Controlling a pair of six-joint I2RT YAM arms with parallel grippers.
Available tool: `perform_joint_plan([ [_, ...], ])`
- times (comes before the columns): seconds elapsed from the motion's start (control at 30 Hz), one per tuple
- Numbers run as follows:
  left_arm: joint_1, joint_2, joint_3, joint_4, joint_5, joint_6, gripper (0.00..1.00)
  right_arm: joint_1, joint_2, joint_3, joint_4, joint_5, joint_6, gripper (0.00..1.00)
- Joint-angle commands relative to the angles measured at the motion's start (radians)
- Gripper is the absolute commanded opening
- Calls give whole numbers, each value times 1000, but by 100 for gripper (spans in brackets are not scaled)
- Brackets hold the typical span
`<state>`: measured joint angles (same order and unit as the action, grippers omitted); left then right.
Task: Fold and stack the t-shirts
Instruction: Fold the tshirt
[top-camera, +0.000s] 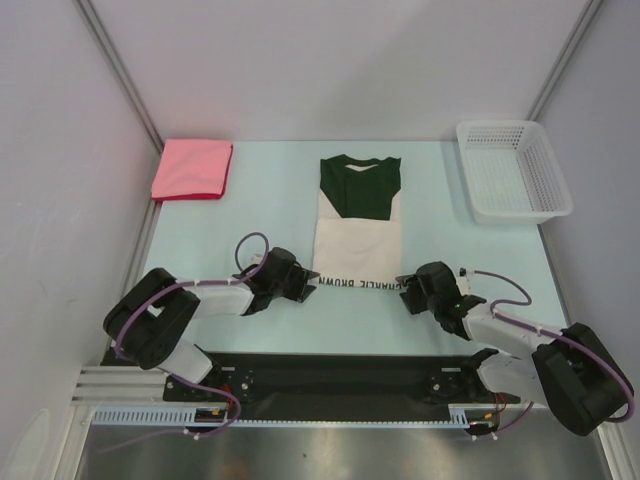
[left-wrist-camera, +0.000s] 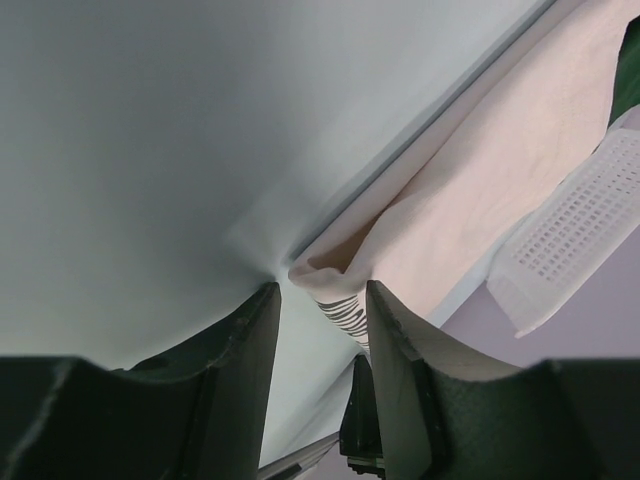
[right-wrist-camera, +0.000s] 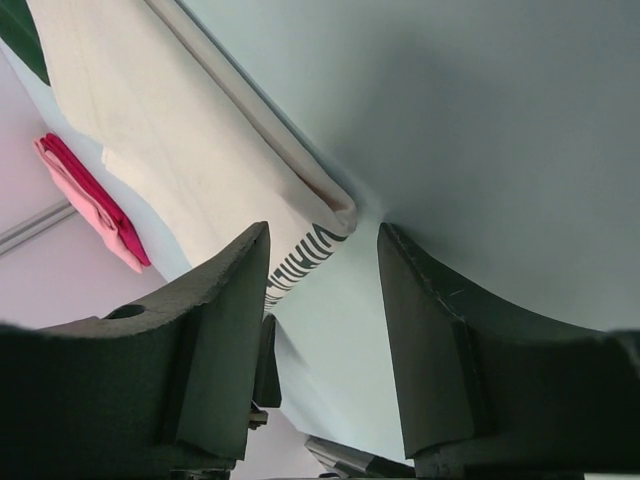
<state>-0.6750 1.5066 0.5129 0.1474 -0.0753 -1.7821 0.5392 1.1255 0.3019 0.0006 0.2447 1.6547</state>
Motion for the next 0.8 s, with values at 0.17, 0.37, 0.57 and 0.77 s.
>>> perform_joint_plan([
  [0.17, 0, 67, -24, -81, -40, -19, 43, -27, 65, -4, -24, 15, -44, 47],
  [0.37, 2, 83, -30, -75, -37, -25, 41, -35, 82, -1, -17, 2, -56, 44],
  [0.57, 6, 78, -54, -68, -40, -39, 41, -36, 106, -9, -11, -10, -39, 45],
  [0.77, 18, 76, -68, -51, -35, -36, 38, -33, 134, -1, -11, -19, -41, 41],
])
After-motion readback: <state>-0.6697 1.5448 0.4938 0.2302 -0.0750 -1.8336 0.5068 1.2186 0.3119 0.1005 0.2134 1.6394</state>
